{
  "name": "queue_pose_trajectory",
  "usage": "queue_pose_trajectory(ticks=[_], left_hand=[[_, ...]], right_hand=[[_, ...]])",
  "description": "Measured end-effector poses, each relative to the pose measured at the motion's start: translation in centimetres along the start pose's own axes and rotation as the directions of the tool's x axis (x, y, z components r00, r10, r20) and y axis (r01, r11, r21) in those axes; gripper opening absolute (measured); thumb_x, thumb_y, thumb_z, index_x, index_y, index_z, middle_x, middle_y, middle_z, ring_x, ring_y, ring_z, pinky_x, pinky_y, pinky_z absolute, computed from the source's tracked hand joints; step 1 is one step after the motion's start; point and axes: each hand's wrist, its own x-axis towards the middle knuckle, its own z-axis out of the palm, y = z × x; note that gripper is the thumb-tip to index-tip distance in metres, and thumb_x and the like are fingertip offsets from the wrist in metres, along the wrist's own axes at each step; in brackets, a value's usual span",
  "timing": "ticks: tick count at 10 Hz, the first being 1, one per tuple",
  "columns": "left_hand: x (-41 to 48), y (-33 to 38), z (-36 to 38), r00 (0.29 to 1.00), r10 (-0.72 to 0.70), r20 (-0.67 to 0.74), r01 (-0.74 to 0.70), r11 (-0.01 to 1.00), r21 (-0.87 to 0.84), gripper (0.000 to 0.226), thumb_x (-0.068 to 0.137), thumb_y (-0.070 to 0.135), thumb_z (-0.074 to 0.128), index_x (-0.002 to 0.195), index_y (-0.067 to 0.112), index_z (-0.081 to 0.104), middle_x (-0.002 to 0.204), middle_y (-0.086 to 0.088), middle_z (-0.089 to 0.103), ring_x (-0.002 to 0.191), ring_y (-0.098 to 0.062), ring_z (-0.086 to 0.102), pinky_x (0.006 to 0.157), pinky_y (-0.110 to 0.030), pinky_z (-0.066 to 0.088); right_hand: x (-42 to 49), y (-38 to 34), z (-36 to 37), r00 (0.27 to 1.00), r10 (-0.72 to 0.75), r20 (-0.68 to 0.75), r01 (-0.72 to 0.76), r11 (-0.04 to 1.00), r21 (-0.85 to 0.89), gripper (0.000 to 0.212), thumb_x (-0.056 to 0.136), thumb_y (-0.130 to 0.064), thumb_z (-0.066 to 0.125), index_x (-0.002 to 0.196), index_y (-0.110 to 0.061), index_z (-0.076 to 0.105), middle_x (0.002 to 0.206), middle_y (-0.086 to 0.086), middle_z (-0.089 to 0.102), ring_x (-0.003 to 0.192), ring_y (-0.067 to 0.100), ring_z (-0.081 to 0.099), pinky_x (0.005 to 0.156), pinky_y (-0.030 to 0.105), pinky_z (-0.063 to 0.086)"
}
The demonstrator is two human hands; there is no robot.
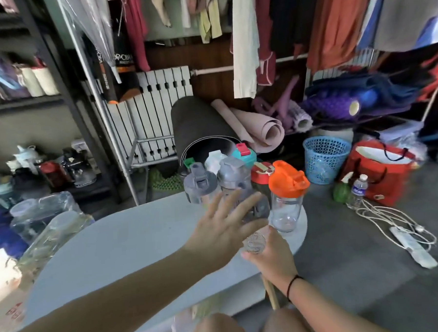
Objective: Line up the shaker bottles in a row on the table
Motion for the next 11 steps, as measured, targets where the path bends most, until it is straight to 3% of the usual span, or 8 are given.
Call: queue_pose_trajectory(ticks=[1,2,3,4,6,8,10,11], left_hand=[[-0.4,-0.2,1.6,0.993,-0.109,0.05,0.116,0.981,-0.157,0.105,0.058,0.041,0.102,0.147,0.04,0.045,0.165,-0.014,0.033,0.141,-0.05,0.057,0.104,-0.065,0.059],[-0.4,-0.7,2.7,0.986,-0.156,0.064,0.168,0.935,-0.311,0.102,0.078,0.036,0.092,0.157,0.04,0.028,0.175,-0.016,0.03,0.151,-0.048,0.047,0.117,-0.063,0.051],[0.1,-1.3,3.1,0.987,-0.136,0.088,0.16,0.9,-0.404,0.089,0.101,0.028,0.07,0.167,0.045,0.012,0.18,-0.001,-0.006,0.168,-0.036,0.012,0.136,-0.053,0.023],[1.0,-1.2,2.5,0.989,-0.094,0.115,0.133,0.905,-0.404,0.081,0.108,0.027,0.059,0.169,0.043,0.009,0.178,0.008,-0.02,0.169,-0.028,-0.001,0.138,-0.046,0.012],[2.0,-0.1,2.5,0.99,-0.066,0.129,0.112,0.911,-0.396,0.078,0.109,0.019,0.053,0.17,0.042,0.01,0.171,0.014,-0.031,0.169,-0.026,-0.011,0.139,-0.042,0.004],[2.2,0.1,2.9,0.988,-0.099,0.121,0.142,0.896,-0.42,0.072,0.106,0.012,0.053,0.168,0.037,0.025,0.18,0.002,-0.017,0.169,-0.03,-0.011,0.138,-0.048,0.008],[2.3,0.1,3.8,0.989,-0.129,-0.075,0.082,0.889,-0.45,0.067,0.085,-0.001,0.074,0.146,0.024,0.062,0.178,-0.018,0.022,0.16,-0.051,0.027,0.122,-0.067,0.04],[1.0,0.9,3.5,0.953,-0.182,-0.241,0.052,0.885,-0.463,0.07,0.078,-0.003,0.076,0.139,0.027,0.058,0.171,-0.024,0.034,0.153,-0.055,0.039,0.112,-0.066,0.05]], right_hand=[[1.0,0.1,0.6,1.0,-0.008,0.017,0.008,1.0,0.001,0.082,0.061,-0.037,0.08,0.131,-0.011,0.045,0.124,0.002,0.058,0.118,0.02,0.054,0.094,0.026,0.04],[2.1,-0.1,1.3,0.999,-0.009,0.031,0.009,1.0,-0.002,0.066,0.063,-0.034,0.079,0.116,-0.009,0.049,0.106,0.002,0.057,0.1,0.021,0.057,0.071,0.023,0.037],[3.0,-0.2,1.6,1.0,-0.021,0.01,0.021,0.999,0.032,0.064,0.066,-0.027,0.079,0.119,-0.008,0.049,0.107,0.001,0.054,0.101,0.019,0.055,0.069,0.021,0.032],[3.5,0.2,2.0,1.0,0.006,-0.011,-0.006,0.998,0.068,0.067,0.061,-0.034,0.076,0.116,-0.007,0.049,0.105,0.0,0.052,0.102,0.02,0.054,0.064,0.014,0.032],[3.8,0.7,2.4,1.0,-0.001,-0.027,0.002,0.998,0.065,0.08,0.059,-0.04,0.069,0.127,-0.005,0.043,0.118,0.007,0.053,0.111,0.022,0.052,0.084,0.02,0.033],[4.2,0.6,2.1,1.0,0.013,0.026,-0.014,1.0,0.028,0.076,0.069,-0.026,0.078,0.13,-0.004,0.039,0.125,0.009,0.052,0.115,0.024,0.051,0.089,0.023,0.036],[2.8,1.2,1.8,0.984,0.103,0.144,-0.106,0.994,0.013,0.091,0.063,-0.041,0.076,0.137,-0.008,0.036,0.132,0.01,0.052,0.124,0.024,0.048,0.103,0.037,0.04],[-0.7,0.0,-0.2,0.987,0.084,0.14,-0.091,0.995,0.046,0.073,0.074,-0.028,0.076,0.136,-0.016,0.041,0.129,0.0,0.053,0.123,0.02,0.049,0.096,0.026,0.038]])
